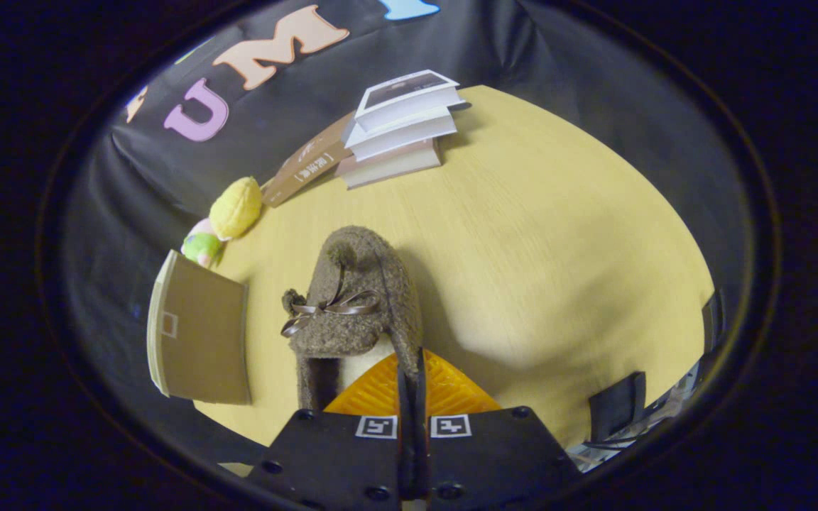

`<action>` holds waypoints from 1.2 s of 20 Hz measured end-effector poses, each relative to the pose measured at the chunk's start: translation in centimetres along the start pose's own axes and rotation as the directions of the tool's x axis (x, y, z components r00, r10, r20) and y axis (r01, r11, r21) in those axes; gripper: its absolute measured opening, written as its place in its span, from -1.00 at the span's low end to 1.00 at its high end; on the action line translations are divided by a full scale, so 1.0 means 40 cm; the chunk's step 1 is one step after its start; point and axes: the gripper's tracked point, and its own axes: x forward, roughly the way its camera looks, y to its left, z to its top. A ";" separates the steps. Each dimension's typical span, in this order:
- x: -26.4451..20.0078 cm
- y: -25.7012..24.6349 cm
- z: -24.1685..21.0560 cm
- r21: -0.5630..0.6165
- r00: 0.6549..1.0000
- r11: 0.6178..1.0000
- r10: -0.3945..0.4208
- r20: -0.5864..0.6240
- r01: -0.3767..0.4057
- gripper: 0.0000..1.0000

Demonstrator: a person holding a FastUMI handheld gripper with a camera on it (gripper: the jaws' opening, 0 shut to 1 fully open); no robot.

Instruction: Open the storage box then place both shoes into the box .Put the left shoe in first, then the right shoe, with the right side of both shoes facing outward in a uniform manner.

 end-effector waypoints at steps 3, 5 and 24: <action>-0.028 0.069 0.004 0.011 1.000 1.000 0.017 0.008 -0.017 -0.93; -0.039 0.115 0.001 -0.006 1.000 1.000 0.022 0.007 -0.022 -0.93; -0.118 0.720 0.006 -0.068 0.968 0.967 0.247 0.031 -0.245 -0.93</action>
